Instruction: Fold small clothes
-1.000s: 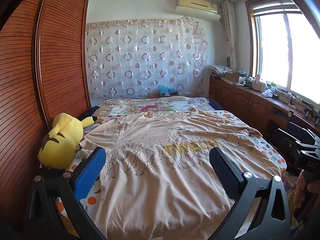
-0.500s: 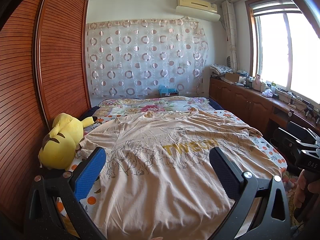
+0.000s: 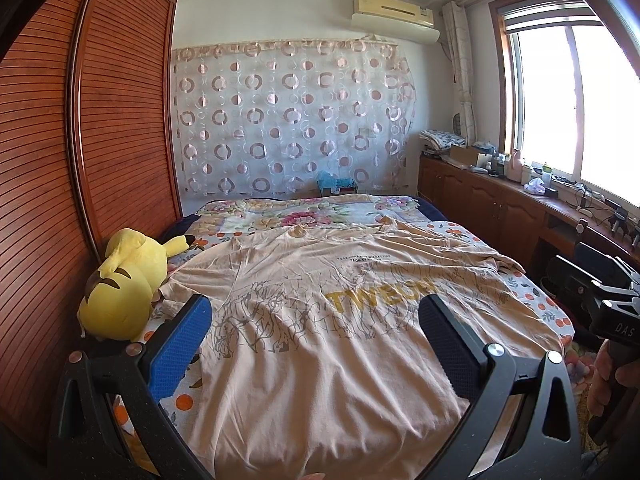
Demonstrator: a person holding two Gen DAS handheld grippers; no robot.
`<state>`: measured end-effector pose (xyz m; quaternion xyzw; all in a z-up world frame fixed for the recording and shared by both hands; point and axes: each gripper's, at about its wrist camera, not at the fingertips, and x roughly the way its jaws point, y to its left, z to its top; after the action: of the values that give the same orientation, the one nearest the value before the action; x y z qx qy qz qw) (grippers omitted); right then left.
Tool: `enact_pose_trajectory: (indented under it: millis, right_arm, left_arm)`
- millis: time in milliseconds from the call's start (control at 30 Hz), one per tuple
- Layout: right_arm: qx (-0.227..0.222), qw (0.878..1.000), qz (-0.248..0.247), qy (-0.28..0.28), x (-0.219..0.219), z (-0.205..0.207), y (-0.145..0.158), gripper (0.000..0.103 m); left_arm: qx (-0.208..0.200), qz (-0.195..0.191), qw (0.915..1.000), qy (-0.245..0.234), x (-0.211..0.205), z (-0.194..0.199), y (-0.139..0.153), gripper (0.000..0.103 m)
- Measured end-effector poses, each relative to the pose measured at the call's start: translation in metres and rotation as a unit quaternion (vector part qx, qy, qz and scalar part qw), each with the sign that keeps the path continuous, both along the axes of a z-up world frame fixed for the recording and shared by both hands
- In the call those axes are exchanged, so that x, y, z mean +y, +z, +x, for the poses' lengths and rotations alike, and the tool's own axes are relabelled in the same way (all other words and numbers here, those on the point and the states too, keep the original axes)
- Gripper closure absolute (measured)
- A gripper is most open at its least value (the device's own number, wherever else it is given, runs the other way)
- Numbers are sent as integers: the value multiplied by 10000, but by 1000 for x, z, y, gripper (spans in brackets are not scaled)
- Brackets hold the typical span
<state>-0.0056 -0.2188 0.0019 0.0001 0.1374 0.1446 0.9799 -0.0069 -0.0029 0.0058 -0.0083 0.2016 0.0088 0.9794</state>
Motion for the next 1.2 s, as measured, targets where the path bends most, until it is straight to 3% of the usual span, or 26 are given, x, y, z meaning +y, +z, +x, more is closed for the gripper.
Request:
enact_pose_trajectory:
  millis: [1200]
  right_arm:
    - [-22, 10000, 25, 31, 1, 0, -2, 0]
  left_arm:
    - [-17, 15, 10000, -3, -1, -4, 10, 0]
